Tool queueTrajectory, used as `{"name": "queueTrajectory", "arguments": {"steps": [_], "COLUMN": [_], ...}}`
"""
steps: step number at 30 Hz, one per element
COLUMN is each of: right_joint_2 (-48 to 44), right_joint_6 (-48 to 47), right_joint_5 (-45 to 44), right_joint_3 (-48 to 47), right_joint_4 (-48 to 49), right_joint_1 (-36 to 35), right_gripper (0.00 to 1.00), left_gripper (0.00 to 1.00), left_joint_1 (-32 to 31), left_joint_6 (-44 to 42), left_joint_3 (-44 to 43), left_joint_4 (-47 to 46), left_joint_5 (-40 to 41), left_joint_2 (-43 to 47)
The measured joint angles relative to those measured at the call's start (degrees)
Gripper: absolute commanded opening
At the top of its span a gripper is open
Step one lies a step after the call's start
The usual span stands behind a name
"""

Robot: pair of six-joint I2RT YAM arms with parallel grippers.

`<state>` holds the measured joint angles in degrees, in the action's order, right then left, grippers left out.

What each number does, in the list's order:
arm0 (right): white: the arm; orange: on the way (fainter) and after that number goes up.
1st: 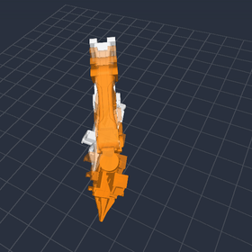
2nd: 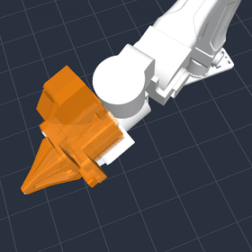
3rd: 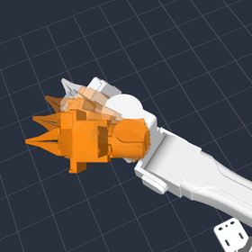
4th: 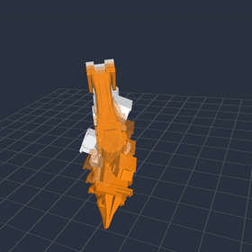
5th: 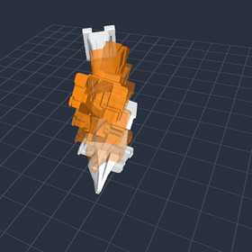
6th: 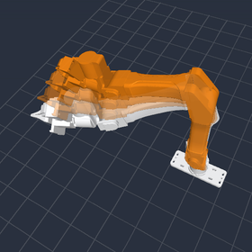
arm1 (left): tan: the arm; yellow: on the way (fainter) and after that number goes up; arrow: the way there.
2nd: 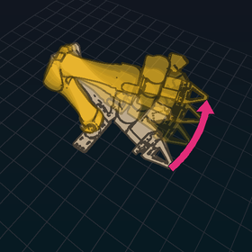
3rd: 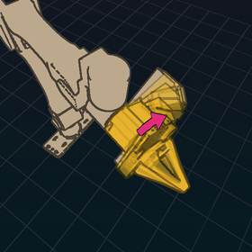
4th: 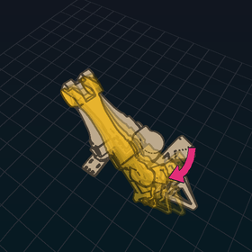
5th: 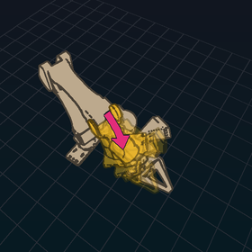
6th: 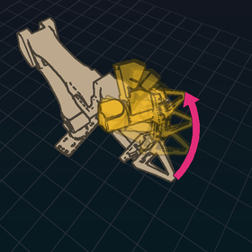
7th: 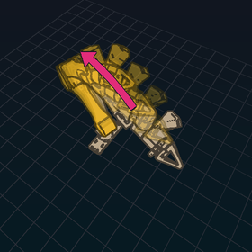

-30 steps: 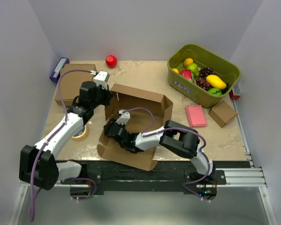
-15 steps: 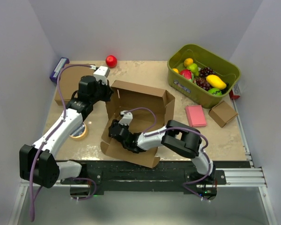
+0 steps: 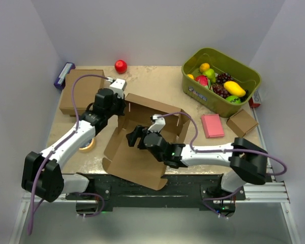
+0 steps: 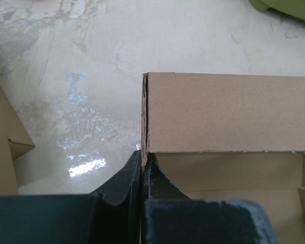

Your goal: Fold the paper box

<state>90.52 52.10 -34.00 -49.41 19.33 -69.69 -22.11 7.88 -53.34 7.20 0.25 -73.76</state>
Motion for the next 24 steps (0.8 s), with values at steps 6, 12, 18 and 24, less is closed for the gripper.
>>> {"name": "queueTrajectory", "arguments": {"steps": [6, 12, 18, 24], "right_joint_2": [-6.56, -8.31, -8.48, -9.94], "right_joint_6": [6.49, 14.19, 20.04, 24.90], "right_joint_5": [0.76, 1.66, 1.64, 0.22], "right_joint_3": [2.10, 5.66, 8.00, 13.00], "right_joint_4": [1.01, 5.88, 9.38, 15.50], "right_joint_1": [0.46, 3.61, 7.56, 10.19], "right_gripper": [0.85, 0.86, 0.84, 0.83], "left_gripper": [0.00, 0.00, 0.00, 0.00], "left_joint_1": [-2.49, -5.03, -7.10, -9.33], "left_joint_6": [0.20, 3.93, 8.92, 11.93], "left_joint_3": [2.73, 7.63, 16.09, 21.42], "left_joint_4": [-1.01, -5.31, -12.92, -18.88], "left_joint_5": [5.22, 10.40, 13.92, 16.76], "left_joint_2": [-0.39, 2.86, 8.52, 11.30]}}
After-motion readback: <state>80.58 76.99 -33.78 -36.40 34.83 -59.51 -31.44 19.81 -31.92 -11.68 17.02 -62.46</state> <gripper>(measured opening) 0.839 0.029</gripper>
